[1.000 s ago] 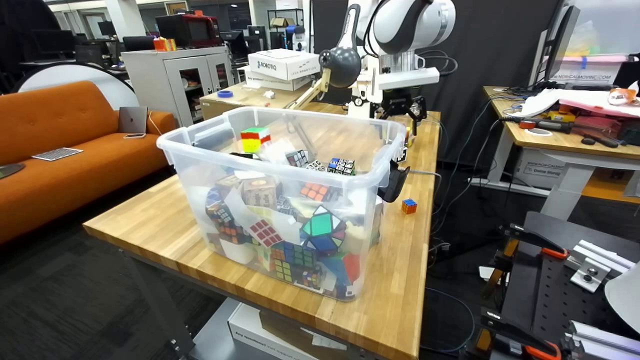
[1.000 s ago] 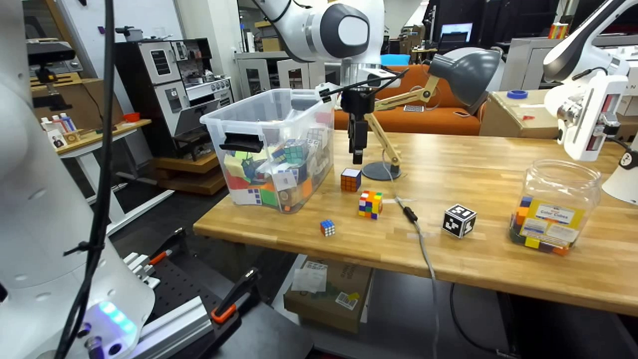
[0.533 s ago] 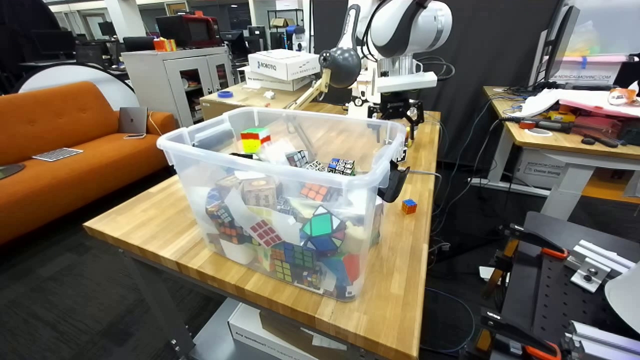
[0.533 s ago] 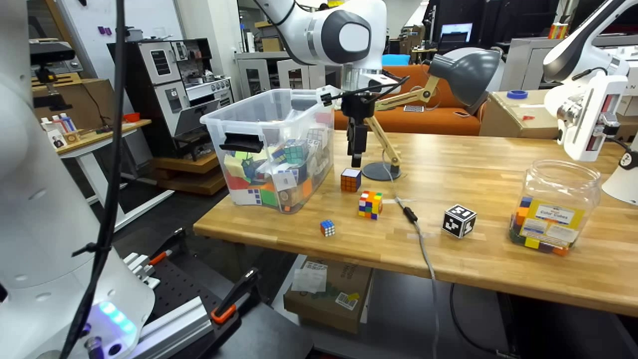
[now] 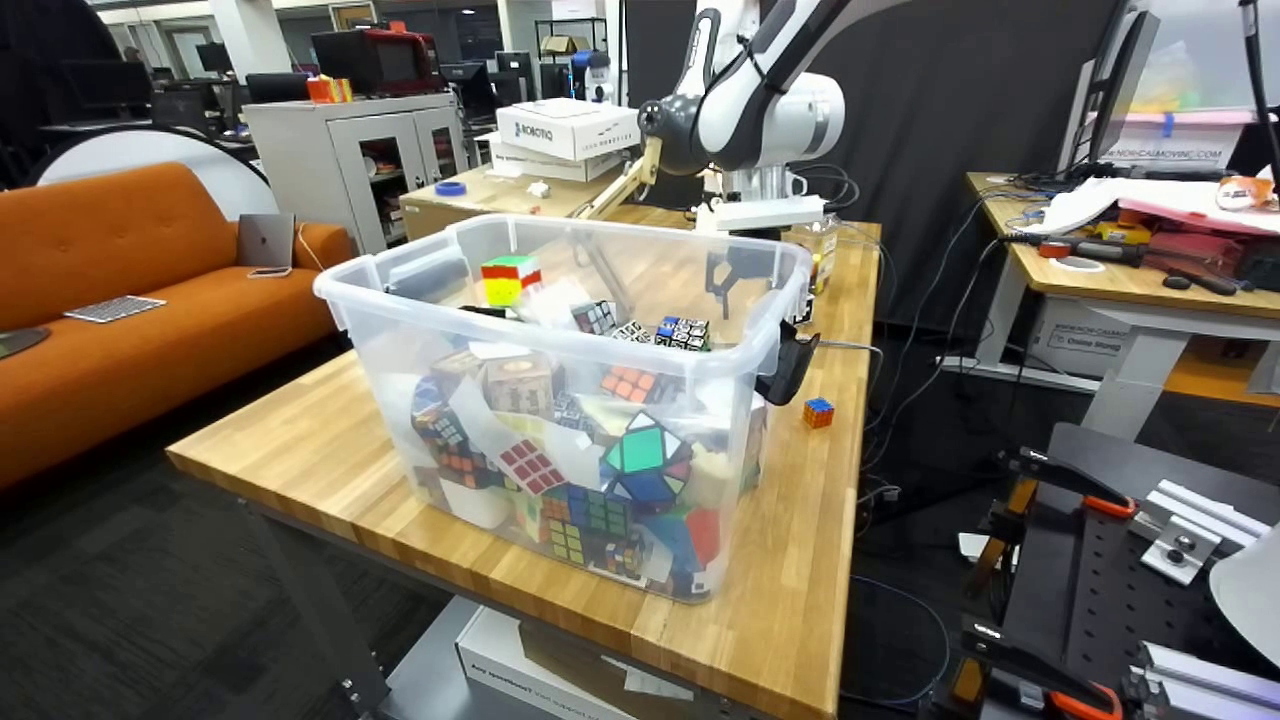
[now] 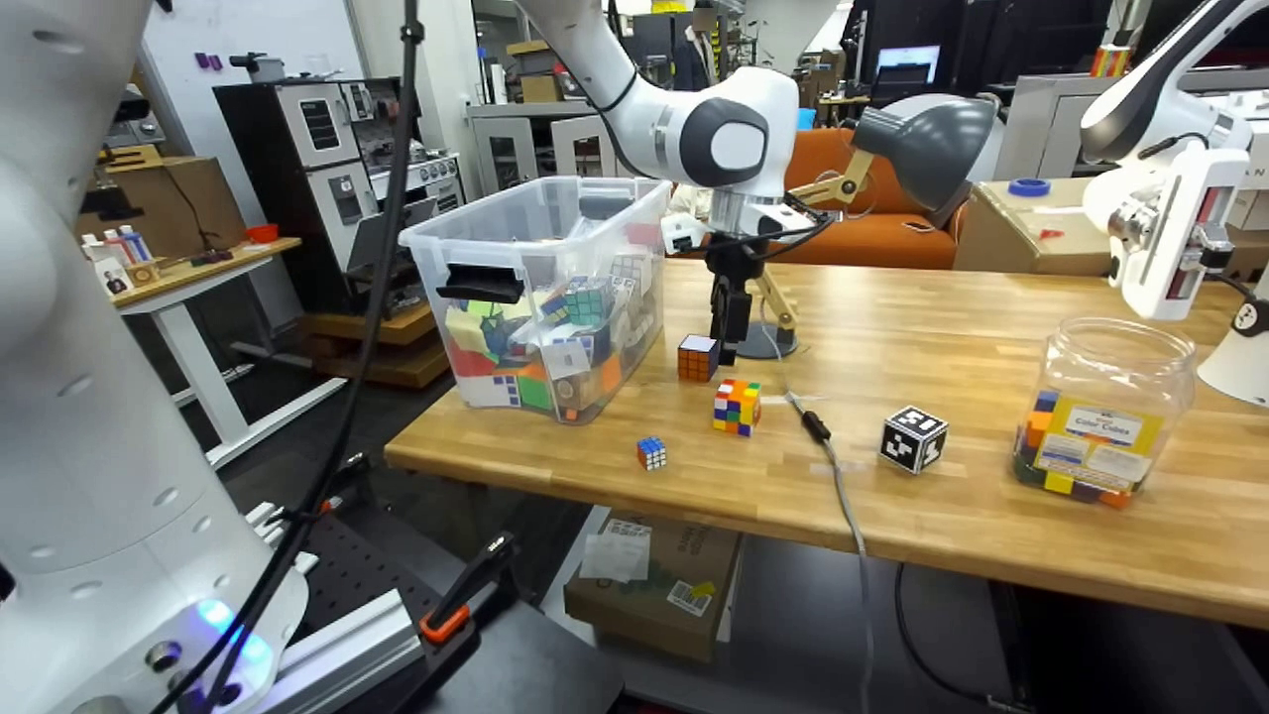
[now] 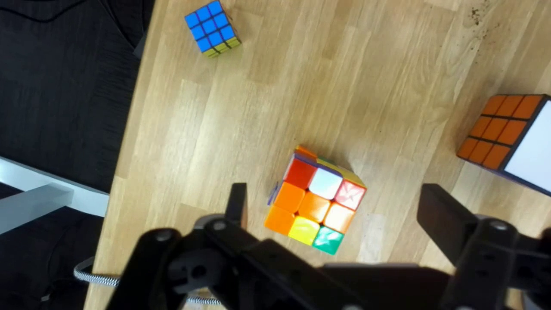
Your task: Take the Rubik's Cube and place it inside the box
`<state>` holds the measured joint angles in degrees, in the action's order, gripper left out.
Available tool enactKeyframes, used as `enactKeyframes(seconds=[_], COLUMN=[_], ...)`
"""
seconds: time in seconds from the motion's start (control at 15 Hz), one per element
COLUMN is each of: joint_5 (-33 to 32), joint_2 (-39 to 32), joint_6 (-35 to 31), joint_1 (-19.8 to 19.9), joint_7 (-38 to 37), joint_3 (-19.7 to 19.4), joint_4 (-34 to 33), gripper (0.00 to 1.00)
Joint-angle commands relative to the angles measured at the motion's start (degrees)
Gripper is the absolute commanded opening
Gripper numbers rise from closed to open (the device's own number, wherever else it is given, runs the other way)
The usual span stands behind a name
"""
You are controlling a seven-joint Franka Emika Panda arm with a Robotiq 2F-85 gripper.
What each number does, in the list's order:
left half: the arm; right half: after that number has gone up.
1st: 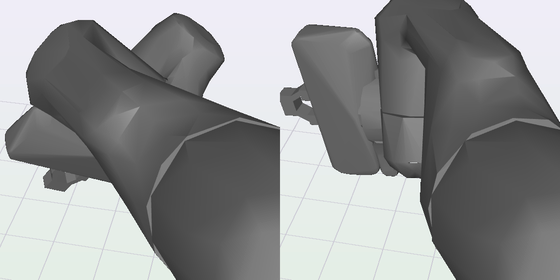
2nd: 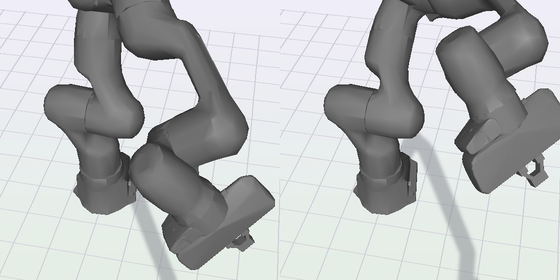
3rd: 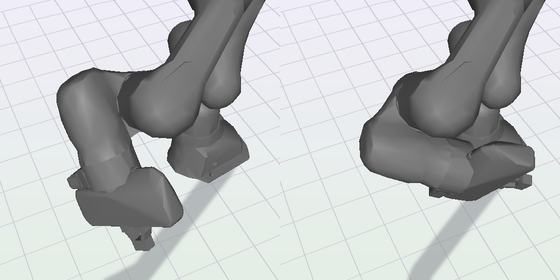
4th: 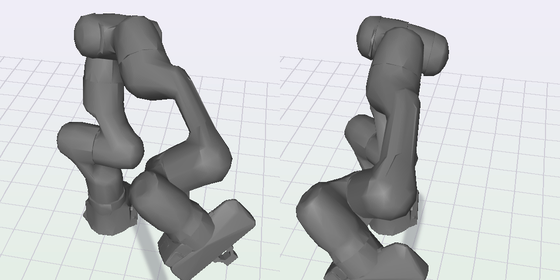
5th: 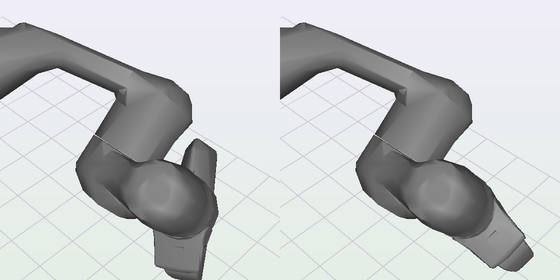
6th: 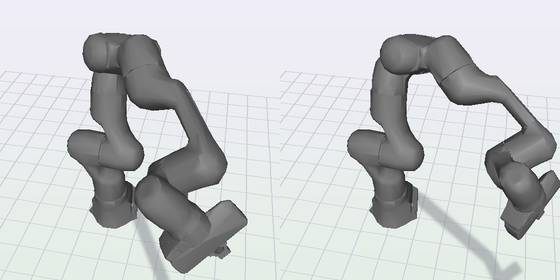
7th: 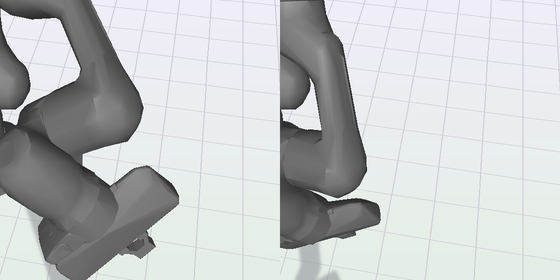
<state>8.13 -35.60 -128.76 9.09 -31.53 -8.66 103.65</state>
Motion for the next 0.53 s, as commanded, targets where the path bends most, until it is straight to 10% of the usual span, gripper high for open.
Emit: enactKeyframes(seconds=[0.0,0.47], joint_5=[2.4,2.2], joint_2=[-6.6,-8.3], joint_6=[5.2,4.0], joint_1=[-0.5,-0.6], joint_7=[-3.4,-3.6], joint_3=[-1.4,-1.7], joint_4=[-8.2,-9.1], gripper=[1.0,1.0])
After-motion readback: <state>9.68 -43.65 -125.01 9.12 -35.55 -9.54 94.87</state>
